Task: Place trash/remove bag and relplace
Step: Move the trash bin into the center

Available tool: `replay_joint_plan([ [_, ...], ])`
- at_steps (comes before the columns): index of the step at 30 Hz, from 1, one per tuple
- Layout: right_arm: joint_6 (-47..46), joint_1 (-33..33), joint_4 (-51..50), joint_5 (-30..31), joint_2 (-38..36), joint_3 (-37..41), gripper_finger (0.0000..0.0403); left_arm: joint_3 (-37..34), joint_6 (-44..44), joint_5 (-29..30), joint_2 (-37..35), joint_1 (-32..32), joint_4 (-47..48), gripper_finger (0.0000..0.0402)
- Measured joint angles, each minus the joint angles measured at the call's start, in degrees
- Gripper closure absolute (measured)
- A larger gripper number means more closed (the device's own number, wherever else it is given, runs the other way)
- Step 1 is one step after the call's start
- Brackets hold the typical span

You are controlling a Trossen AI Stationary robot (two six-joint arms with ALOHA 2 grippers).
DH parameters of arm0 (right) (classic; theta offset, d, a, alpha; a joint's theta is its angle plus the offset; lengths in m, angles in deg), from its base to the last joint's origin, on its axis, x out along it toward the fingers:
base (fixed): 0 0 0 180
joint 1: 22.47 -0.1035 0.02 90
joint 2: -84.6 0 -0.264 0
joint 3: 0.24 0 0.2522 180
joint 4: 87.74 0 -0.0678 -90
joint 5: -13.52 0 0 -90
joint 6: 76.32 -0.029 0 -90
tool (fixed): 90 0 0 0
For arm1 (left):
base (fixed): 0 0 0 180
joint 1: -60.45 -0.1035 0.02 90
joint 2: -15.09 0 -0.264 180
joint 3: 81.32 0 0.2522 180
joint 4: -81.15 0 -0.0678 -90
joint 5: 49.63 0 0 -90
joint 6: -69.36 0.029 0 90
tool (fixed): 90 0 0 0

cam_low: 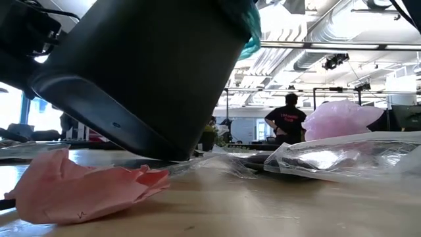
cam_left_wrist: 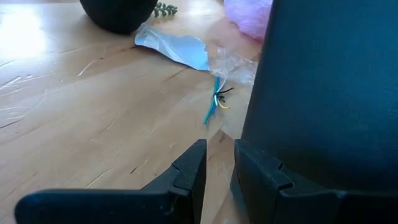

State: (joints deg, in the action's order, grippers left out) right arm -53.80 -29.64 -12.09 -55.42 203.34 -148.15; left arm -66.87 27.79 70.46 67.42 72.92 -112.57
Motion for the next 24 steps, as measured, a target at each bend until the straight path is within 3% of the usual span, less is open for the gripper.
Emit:
replay_joint_plan([
  [11,2.8,-1.4,0.2,11.3,0.4,0.2,0.0379,0.0,0.1,1.2,0.0,-0.4,0.9,0.0335],
  [16,2.8,-1.3,0.8,12.3,0.4,0.2,0.0348,0.0,0.2,0.8,0.1,-0.8,1.2,0.0335],
  [24,4.5,-2.9,0.8,13.9,0.4,0.2,0.0342,0.0,-0.1,0.0,0.2,-0.8,0.9,0.0335],
])
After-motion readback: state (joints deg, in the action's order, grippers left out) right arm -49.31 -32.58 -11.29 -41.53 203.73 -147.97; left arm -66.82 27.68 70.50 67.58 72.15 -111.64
